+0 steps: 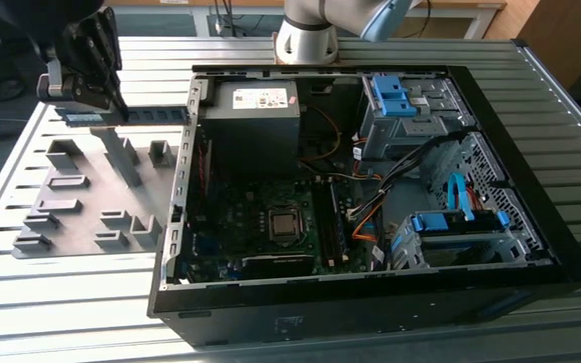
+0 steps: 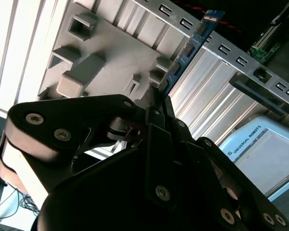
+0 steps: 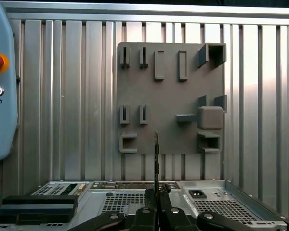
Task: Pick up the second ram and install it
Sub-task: 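Pick up the second ram and move it above second insertion slot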
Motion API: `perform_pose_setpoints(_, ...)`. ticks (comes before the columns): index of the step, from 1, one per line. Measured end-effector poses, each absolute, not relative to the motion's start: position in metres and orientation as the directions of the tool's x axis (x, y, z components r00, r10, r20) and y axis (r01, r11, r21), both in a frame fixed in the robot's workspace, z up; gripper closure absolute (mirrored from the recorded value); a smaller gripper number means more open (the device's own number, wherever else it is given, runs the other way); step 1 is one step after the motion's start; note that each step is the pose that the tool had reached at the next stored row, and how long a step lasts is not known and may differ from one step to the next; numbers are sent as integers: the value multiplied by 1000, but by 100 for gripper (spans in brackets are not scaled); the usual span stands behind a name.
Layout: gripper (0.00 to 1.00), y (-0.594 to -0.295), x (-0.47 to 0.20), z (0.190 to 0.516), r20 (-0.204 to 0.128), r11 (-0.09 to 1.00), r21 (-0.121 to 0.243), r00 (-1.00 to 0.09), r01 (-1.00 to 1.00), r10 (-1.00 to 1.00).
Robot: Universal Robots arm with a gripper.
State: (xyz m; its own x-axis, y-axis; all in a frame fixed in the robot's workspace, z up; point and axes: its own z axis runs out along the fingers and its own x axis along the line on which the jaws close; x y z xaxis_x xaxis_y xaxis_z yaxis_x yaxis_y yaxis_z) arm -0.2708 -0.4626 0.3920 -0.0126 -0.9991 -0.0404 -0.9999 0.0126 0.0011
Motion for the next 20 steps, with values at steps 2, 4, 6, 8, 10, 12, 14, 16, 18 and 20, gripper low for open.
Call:
perform_pose_setpoints(2,86,-463,-267,392,-40,13,1,-13,-1000,-999)
perform_pose_setpoints(4,86,-463,-264,392,-40,13,1,-13,-1000,-999)
perform_pose_setpoints(6,86,-463,-261,392,-40,13,1,-13,-1000,-999)
perform_pose_setpoints(8,86,-463,-259,392,-40,13,1,-13,-1000,-999)
perform_pose_setpoints(10,86,-463,-259,392,-40,13,1,-13,-1000,-999)
perform_pose_setpoints(12,86,-463,-259,392,-40,13,1,-13,-1000,-999)
perform_pose_setpoints(14,86,-463,-259,392,-40,13,1,-13,-1000,-999)
perform_pose_setpoints(16,86,-463,-257,392,-40,12,1,-12,-1000,-999)
perform_pose_setpoints(18,86,-463,-253,392,-40,13,1,-13,-1000,-999)
perform_pose_setpoints(20,86,-463,-250,392,-40,13,1,-13,-1000,-999)
